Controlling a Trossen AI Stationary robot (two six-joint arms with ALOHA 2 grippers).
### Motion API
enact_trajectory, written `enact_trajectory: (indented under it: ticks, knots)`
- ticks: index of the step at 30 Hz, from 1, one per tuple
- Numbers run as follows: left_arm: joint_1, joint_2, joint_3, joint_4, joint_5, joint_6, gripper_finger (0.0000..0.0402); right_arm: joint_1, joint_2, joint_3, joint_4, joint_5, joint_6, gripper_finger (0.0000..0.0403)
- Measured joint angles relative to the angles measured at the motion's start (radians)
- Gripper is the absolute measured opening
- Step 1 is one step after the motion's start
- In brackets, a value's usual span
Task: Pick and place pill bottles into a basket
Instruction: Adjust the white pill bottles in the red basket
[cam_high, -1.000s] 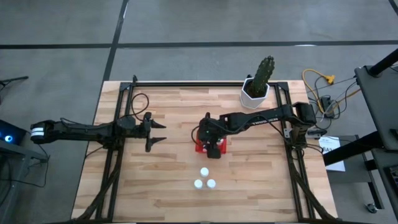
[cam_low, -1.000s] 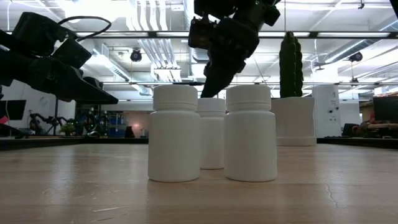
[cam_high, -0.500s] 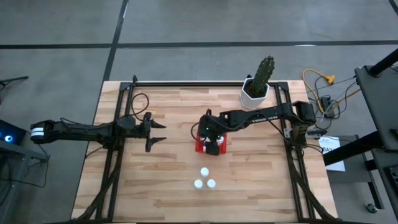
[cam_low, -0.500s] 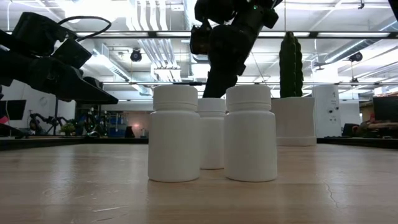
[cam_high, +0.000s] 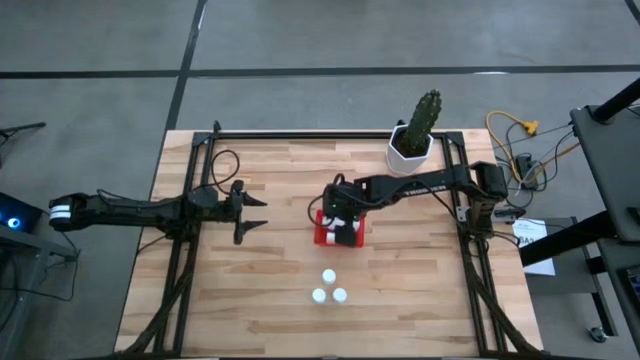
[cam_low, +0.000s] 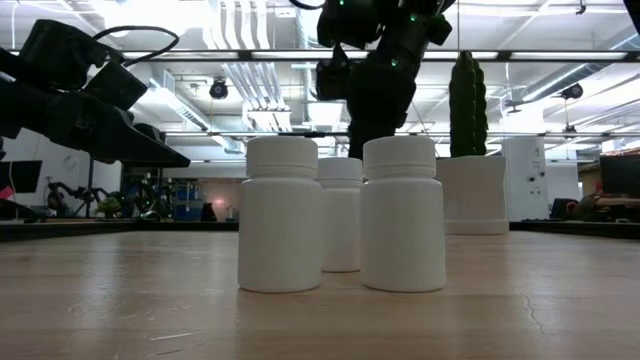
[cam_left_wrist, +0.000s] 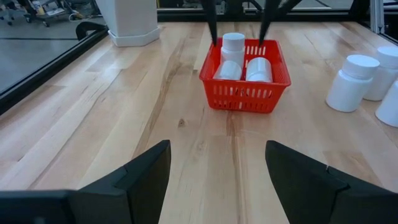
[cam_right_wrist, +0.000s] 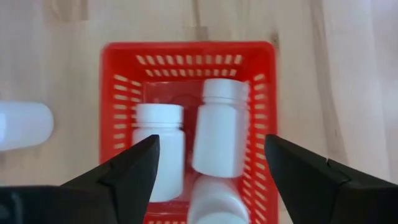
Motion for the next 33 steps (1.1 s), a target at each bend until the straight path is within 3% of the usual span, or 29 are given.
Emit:
enact_trajectory:
  ticks: [11,25,33]
  knots:
    - [0.000,0.000,0.000,-0.001,0.000,0.000,0.0245,-0.003,0.000,-0.003,-0.001,-0.032,-0.013,0.0253]
    - [0.000,0.000,0.000,-0.006,0.000,-0.006,0.0245,-0.008,0.137,0.051,-0.028,-0.098,-0.027,0.0275]
    - [0.000,0.000,0.000,-0.005,0.000,-0.009,0.0245,-0.009,0.138,0.076,-0.053,-0.087,-0.045,0.0281]
